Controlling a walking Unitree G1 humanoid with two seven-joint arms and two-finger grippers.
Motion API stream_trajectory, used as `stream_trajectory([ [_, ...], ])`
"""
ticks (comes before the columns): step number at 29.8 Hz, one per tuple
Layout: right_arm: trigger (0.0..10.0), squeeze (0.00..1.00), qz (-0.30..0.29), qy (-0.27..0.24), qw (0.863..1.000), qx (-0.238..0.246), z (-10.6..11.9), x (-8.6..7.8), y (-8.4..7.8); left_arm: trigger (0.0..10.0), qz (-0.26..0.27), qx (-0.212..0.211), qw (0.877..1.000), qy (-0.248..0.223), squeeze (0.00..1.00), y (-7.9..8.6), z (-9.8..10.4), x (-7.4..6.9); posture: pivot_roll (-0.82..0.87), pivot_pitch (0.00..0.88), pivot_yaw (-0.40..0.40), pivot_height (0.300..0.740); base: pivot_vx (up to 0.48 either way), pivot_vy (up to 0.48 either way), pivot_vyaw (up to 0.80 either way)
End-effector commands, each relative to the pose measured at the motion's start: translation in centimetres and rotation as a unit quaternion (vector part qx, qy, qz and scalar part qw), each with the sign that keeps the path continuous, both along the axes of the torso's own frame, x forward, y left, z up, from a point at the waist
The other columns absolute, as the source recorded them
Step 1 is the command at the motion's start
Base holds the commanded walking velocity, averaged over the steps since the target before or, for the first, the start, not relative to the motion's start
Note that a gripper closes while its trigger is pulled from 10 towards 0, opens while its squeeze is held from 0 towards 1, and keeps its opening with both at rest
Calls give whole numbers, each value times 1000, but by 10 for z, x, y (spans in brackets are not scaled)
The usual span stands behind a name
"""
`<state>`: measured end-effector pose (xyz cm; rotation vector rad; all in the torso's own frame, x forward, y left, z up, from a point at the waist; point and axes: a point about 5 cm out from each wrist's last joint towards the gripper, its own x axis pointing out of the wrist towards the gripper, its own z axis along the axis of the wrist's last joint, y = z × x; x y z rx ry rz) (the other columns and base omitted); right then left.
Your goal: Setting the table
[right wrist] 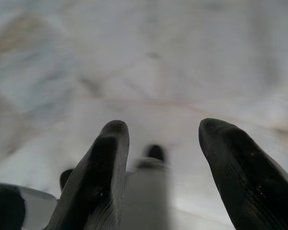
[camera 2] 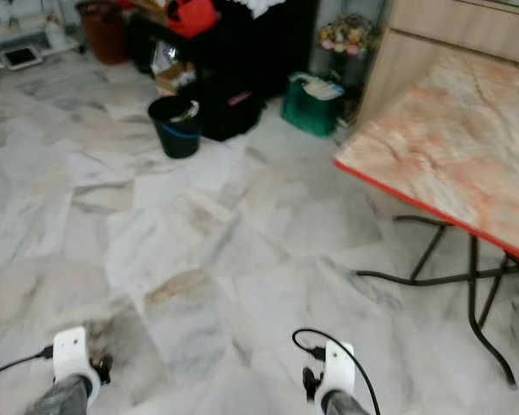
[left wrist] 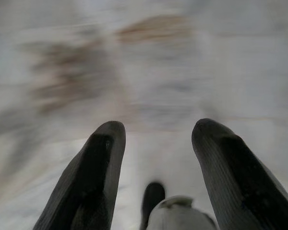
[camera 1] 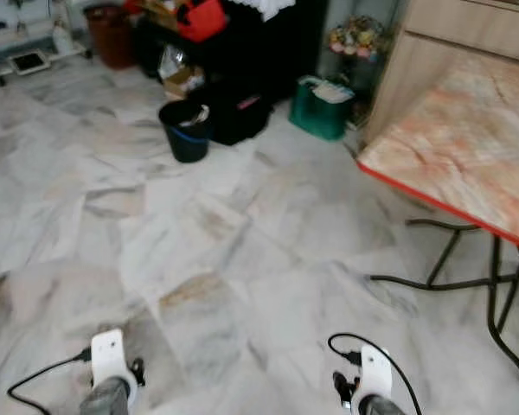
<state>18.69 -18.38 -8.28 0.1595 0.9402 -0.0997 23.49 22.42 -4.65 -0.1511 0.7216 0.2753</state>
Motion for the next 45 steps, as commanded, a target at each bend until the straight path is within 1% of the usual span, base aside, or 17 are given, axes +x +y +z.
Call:
stream_trajectory([
  [1,10000,0,-3,1,1000,3,-1,-1,3,10000,-5,4,1000,15,0,5,-4,-8,41,98,1,711,0,-259,0],
  [4,10000,0,-14,-4,1000,-4,-1,-1,1,10000,-9,3,1000,14,0,3,-5,-8,36,100,5,711,0,-264,0],
  [18,10000,0,-18,0,1000,-14,-2,-5,-6,10000,-23,-7,1000,12,0,-4,-6,-7,18,130,13,711,0,-266,0],
  [19,10000,0,-23,-4,1000,-16,-1,-5,-8,10000,-31,-6,999,17,0,-5,-7,-9,-6,171,35,711,0,-262,0],
  [23,10000,0,-33,-10,999,-13,-1,-5,-8,10000,-28,-6,999,21,0,-3,-8,-11,-20,179,51,711,0,-252,0],
  [25,10000,0,-36,-7,999,-8,-3,-10,-5,10000,-29,2,999,29,0,3,-9,-13,-21,169,62,711,0,-253,0],
  [26,10000,0,-36,-7,999,-8,-3,-10,-5,10000,-29,2,999,29,0,3,-9,-13,-21,169,62,711,0,-251,0],
  [29,10000,0,-35,0,999,-4,-6,-14,3,10000,-38,11,999,30,0,10,-7,-14,-36,147,78,711,0,-251,0],
  [33,10000,0,-34,-1,999,0,-6,-14,6,10000,-39,16,999,27,0,15,-3,-10,-38,129,83,711,0,-251,0],
  [37,10000,0,-33,4,999,-6,-7,-16,-1,10000,-40,13,999,21,0,12,0,-3,-45,115,91,711,0,-252,-123],
  [40,10000,0,-35,3,999,-9,-7,-17,-4,10000,-41,10,999,20,0,10,1,-1,-58,105,97,711,0,-84,-656],
  [41,10000,0,-42,-1,999,-14,-6,-17,-8,10000,-44,6,999,21,0,5,0,0,-73,98,97,711,0,0,0],
  [45,10000,0,-46,-2,999,-18,-6,-17,-11,10000,-45,2,999,22,0,0,-1,0,-81,94,94,711,0,0,0],
])
